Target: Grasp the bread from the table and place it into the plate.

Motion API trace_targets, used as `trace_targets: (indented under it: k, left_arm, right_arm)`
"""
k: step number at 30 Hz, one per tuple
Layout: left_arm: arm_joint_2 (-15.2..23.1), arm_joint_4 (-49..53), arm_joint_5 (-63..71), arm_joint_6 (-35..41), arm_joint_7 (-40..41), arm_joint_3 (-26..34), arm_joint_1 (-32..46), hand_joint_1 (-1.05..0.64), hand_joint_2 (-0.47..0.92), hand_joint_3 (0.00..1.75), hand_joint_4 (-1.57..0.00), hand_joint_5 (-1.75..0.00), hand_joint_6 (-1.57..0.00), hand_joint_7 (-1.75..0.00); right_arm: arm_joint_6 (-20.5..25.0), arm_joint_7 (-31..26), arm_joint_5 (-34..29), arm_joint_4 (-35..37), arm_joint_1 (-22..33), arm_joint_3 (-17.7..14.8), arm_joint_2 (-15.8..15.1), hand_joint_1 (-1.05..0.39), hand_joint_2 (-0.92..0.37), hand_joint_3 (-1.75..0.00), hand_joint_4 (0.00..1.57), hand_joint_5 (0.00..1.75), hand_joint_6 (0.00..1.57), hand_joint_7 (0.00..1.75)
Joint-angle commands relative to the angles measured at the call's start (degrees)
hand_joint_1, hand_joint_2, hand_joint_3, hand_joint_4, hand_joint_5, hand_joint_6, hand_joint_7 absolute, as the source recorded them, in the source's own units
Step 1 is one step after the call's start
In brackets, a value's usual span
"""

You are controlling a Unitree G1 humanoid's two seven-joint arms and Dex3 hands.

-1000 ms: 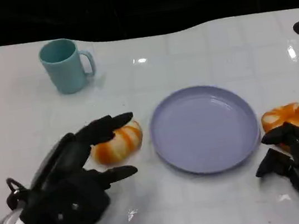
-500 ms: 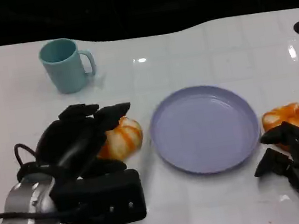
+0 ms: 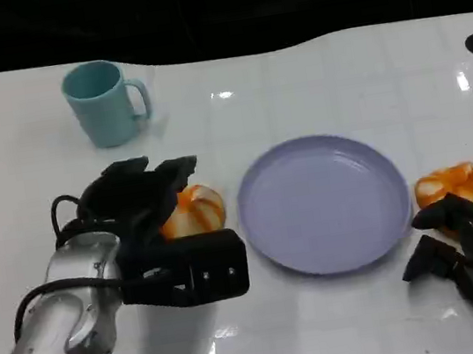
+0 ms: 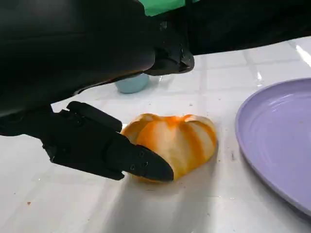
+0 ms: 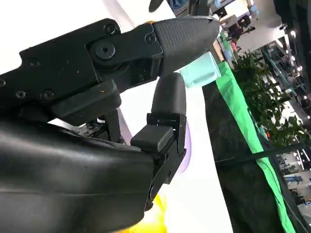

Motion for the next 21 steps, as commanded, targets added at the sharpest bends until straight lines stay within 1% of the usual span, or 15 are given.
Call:
trace_targets:
  k: [1,3,6,8,11,14,18,21]
  left_arm:
    - [-1.21,8.87,-0.24,-0.41,3.24,-1.62,-4.85,-0.49,0.84,0.01,-0.08,-0.10,-0.19,-0.01]
    - [-1.28,10.02,-0.61,-0.72,3.90,-1.94,-5.42,-0.49,0.84,0.01,-0.09,-0.09,-0.20,-0.01]
    - [-3.14,18.03,-0.73,-1.17,4.55,-3.36,-9.45,-0.49,0.84,0.00,-0.10,-0.09,-0.20,-0.01]
    - [-3.49,20.17,-1.08,-1.59,5.19,-3.78,-10.50,-0.49,0.83,0.00,-0.10,-0.09,-0.20,-0.01]
    - [-5.33,29.51,-2.49,-4.00,5.47,-4.54,-14.46,-0.47,0.82,0.00,-0.12,-0.09,-0.25,-0.03]
    - [-6.52,35.35,-3.90,-6.66,6.53,-4.79,-16.68,-0.49,0.82,0.00,-0.14,-0.09,-0.27,-0.03]
    - [-7.63,39.96,-4.67,-8.86,7.53,-5.57,-18.49,-0.56,0.84,0.01,-0.15,-0.08,-0.28,-0.02]
    - [-8.57,42.31,-4.82,-8.95,7.75,-6.27,-19.49,-0.56,0.85,0.01,-0.15,-0.08,-0.27,-0.01]
  right_arm:
    - [-0.31,-0.94,-0.53,0.06,1.00,-0.13,-0.72,-0.55,-0.92,-0.19,0.64,1.57,0.63,1.19]
    - [-0.36,-0.96,-0.53,0.09,1.00,-0.11,-0.72,-0.55,-0.92,-0.19,0.64,1.57,0.63,1.20]
    - [-1.71,-0.94,-1.01,0.55,1.13,0.10,-0.76,-0.54,-0.92,-0.22,0.65,1.57,0.63,1.20]
    - [-1.99,-0.95,-1.02,0.69,1.13,0.17,-0.78,-0.54,-0.92,-0.23,0.66,1.57,0.63,1.20]
    - [-1.34,-1.54,-0.96,-0.04,1.47,0.34,-0.64,-0.53,-0.92,-0.23,0.66,1.57,0.62,1.20]
    - [-1.13,-1.75,-0.87,-0.21,1.51,0.40,-0.60,-0.54,-0.92,-0.23,0.66,1.57,0.63,1.19]
    - [-0.60,-1.41,-0.73,-0.35,1.54,0.50,-0.81,-0.54,-0.92,-0.22,0.66,1.57,0.63,1.19]
    - [-1.29,-0.95,-0.70,-0.12,1.58,0.44,-0.81,-0.53,-0.92,-0.23,0.66,1.56,0.62,1.18]
